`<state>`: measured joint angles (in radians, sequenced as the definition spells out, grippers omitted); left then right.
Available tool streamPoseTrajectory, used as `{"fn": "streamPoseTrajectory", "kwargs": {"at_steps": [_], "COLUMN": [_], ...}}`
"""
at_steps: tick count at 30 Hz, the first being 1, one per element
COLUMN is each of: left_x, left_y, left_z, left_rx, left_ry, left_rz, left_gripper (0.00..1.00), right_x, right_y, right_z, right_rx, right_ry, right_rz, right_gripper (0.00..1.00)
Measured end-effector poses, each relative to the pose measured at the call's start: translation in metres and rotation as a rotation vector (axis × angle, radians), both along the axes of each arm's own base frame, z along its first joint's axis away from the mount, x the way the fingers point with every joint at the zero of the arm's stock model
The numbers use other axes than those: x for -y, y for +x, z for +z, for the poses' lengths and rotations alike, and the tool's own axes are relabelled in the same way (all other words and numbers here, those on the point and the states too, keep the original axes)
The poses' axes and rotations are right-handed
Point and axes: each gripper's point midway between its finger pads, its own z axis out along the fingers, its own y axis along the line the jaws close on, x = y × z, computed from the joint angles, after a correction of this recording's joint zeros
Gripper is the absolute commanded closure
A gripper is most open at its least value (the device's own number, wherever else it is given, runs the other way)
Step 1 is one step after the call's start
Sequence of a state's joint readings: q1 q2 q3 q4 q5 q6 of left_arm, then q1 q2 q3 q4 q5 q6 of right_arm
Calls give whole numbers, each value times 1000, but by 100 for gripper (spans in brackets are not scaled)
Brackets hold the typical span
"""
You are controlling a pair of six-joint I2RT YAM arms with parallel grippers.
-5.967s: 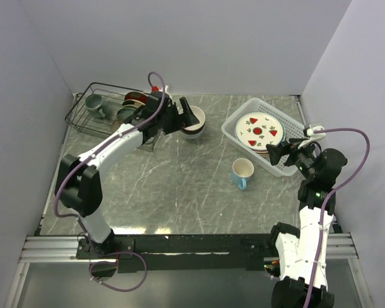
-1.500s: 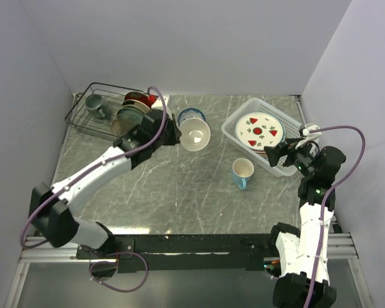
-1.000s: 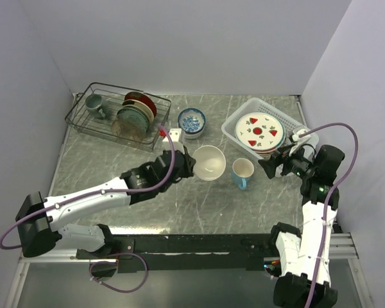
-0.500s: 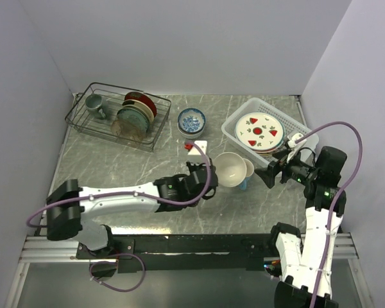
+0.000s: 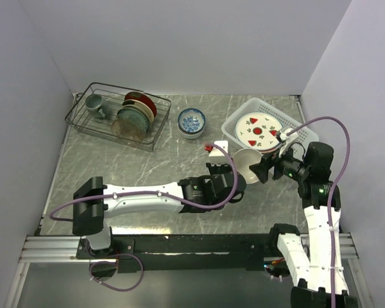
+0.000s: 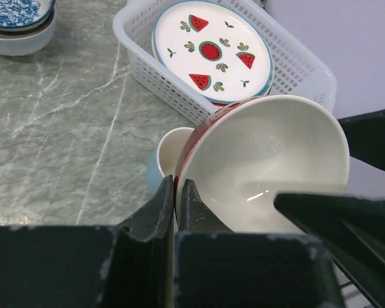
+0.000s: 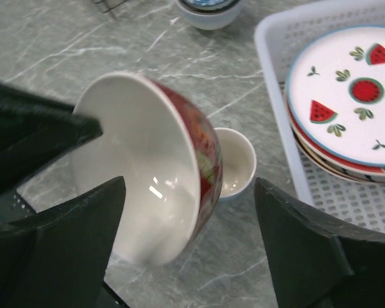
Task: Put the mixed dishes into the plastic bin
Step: Pick up the bowl from the center of the board.
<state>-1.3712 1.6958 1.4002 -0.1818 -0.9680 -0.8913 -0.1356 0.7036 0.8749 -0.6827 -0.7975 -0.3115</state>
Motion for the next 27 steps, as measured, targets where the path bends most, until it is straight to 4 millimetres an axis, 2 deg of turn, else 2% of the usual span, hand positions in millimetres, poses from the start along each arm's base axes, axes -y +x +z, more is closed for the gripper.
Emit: {"fn": "streamPoseTrajectory", "kwargs": {"at_steps": [2,3,5,6,8,9,11,12,13,15,16,18,22,25,27], "left_x": [5,6,8,8,8,7,11,13,13,13,13,10,-8,-28,-43], "left_y": [-2,-3,-4,-5,-5,-5,-7,-9,-10,-11,-11,-15,-31,-40,-37], "left_z": [1,0,-1,-1,1,1,6,12,14,13,12,11,22,42,57], "left_rx": [0,2,3,4,4,3,2,7,11,12,15,19,42,75,97], "left_ry": [-2,4,11,20,26,30,5,-19,-26,-22,-20,-24,-47,-92,-125], "left_rz": [8,11,16,19,28,31,30,29,30,23,10,-33,-174,-289,-338], "left_gripper": [99,99,99,99,99,99,99,97,90,67,44,24,5,1,1], "right_x": [4,5,7,7,9,11,15,18,18,19,20,19,16,15,16], "right_y": [5,6,10,11,13,14,17,18,17,17,17,15,11,11,11], "right_z": [0,0,-2,-3,-6,-7,-9,-13,-14,-14,-14,-16,-17,-16,-14], "right_rx": [-2,-4,-13,-18,-29,-34,-35,-45,-54,-54,-52,-64,-73,-70,-69], "right_ry": [-5,-7,-7,-8,-10,-11,-31,-41,-39,-44,-47,-45,-41,-38,-35], "right_rz": [-37,-47,-71,-81,-100,-116,-141,-159,-163,-171,-176,-170,-152,-148,-148], "right_gripper": [32,45,58,73,86,98,100,100,100,100,100,100,100,100,100]}}
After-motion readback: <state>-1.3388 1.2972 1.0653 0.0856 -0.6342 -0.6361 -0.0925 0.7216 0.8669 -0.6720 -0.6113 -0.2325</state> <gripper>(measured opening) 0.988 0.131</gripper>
